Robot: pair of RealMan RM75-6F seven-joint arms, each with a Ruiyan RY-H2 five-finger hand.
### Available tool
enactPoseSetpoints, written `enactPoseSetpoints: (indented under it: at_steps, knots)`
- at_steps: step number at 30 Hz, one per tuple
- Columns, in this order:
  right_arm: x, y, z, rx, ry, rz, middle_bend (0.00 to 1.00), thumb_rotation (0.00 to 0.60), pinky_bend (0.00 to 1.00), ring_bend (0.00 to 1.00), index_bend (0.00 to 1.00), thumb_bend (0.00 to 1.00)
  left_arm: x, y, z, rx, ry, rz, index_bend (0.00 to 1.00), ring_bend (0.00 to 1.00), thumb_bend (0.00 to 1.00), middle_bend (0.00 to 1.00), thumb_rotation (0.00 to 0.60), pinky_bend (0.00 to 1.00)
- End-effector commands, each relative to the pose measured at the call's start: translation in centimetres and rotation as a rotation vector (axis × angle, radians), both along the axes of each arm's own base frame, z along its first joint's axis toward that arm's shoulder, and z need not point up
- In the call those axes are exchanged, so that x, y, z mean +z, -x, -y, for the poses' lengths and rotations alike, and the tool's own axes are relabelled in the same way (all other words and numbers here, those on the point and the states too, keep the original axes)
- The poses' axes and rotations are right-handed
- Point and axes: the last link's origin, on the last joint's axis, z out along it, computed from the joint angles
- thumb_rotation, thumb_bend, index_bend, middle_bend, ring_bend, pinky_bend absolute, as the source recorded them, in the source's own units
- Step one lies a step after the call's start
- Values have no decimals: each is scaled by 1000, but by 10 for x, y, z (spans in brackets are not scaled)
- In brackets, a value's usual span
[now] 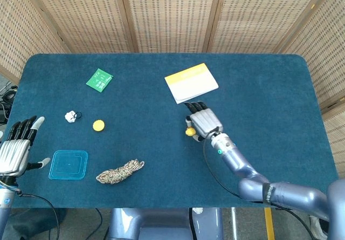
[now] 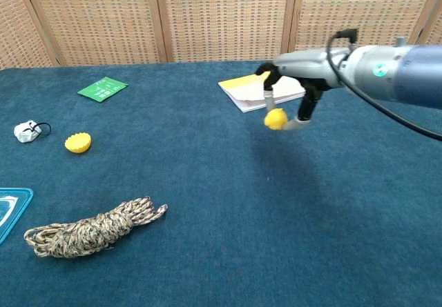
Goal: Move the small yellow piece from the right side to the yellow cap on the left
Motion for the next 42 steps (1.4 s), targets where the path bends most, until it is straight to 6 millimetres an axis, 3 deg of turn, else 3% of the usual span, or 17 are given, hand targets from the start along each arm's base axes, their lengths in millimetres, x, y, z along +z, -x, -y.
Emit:
enactPoseSetpoints:
  at_steps: [1, 9, 19, 27, 32, 42]
  knots:
    - [-35, -55, -14, 45, -70, -27, 0, 600, 0, 0, 552, 304, 2, 2, -3, 8, 6, 9, 0, 0, 0, 0, 600, 0]
    - [-76, -79, -23, 22, -92, -77, 0, 600, 0, 0, 556, 308, 2, 3, -4, 6, 18, 18, 0, 0, 0, 0, 600, 0]
    - [-98, -67, -25, -19, -94, -115, 0, 600, 0, 0, 559, 309, -1, 2, -5, 8, 26, 12, 0, 0, 0, 0, 600, 0]
    - [-106, -54, -21, -35, -70, -141, 0, 600, 0, 0, 537, 278, -3, 2, -7, 10, 32, 5, 0, 0, 0, 0, 600, 0]
    - [-107, -49, -18, -48, -64, -154, 0, 600, 0, 0, 453, 31, -5, 1, -8, 10, 39, 3, 0, 0, 0, 0, 600, 0]
    - [-98, -48, -18, -34, -36, -145, 0, 600, 0, 0, 403, 12, -5, 1, -8, 9, 38, 5, 0, 0, 0, 0, 600, 0]
